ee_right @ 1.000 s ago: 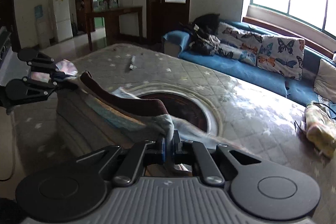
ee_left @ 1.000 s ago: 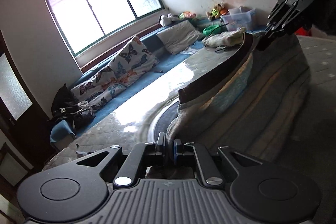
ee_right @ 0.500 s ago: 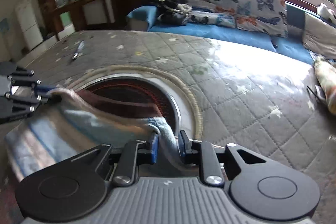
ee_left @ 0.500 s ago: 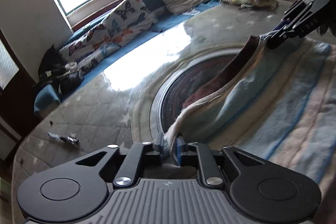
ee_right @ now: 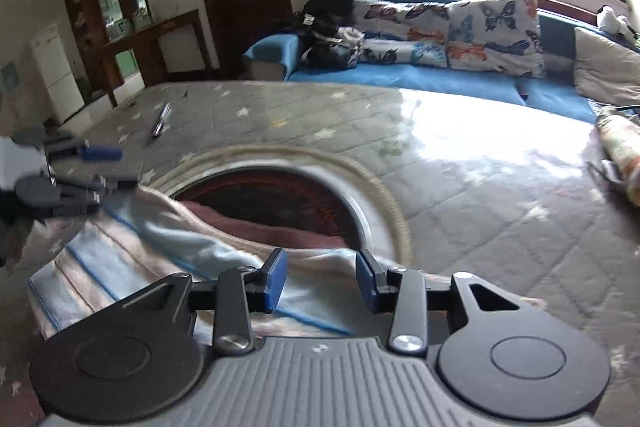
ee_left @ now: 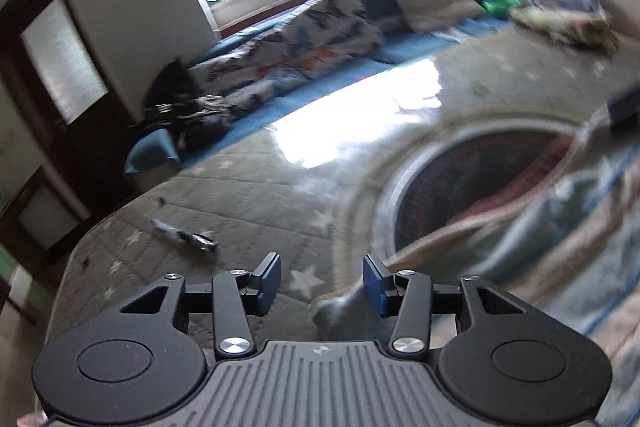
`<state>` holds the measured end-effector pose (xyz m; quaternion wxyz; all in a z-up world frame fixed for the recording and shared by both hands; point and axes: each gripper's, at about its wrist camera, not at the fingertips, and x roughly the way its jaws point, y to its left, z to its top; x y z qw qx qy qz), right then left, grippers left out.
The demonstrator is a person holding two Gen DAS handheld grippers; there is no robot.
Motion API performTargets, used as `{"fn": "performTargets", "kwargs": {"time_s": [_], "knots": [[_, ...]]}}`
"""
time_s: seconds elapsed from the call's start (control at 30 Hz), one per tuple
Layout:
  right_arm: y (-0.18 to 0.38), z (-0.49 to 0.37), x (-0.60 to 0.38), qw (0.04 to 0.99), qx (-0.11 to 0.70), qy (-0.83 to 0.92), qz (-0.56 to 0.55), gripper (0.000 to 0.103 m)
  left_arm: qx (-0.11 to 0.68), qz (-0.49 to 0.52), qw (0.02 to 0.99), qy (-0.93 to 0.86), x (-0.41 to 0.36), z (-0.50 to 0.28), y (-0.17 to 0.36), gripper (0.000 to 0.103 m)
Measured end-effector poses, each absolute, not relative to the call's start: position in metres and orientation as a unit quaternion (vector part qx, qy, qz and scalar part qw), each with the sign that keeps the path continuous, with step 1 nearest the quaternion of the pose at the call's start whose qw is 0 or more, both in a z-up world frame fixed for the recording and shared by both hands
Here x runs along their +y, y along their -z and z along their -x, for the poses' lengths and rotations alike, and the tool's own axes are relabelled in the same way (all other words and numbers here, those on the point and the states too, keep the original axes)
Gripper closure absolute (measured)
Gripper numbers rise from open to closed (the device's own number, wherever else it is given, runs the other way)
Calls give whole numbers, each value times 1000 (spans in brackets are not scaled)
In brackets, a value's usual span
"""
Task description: Fold towel
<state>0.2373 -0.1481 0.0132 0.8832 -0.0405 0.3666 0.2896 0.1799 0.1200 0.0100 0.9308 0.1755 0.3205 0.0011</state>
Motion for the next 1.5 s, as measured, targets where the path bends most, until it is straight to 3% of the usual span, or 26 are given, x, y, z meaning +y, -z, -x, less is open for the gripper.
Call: {"fn": "performTargets", "kwargs": {"time_s": [0.2,0.63,1.5], "knots": [[6,-251,-132,878,388,-279,33,65,317,-122,939,45,109,-165,-28,56],[15,-255,-124,881,391,-264,34,67,387,-65,917,72,93,-201,11,55],[22,-202,-74,872,343,-321,139,67,380,-4,921,88,77,-188,10,55]]}}
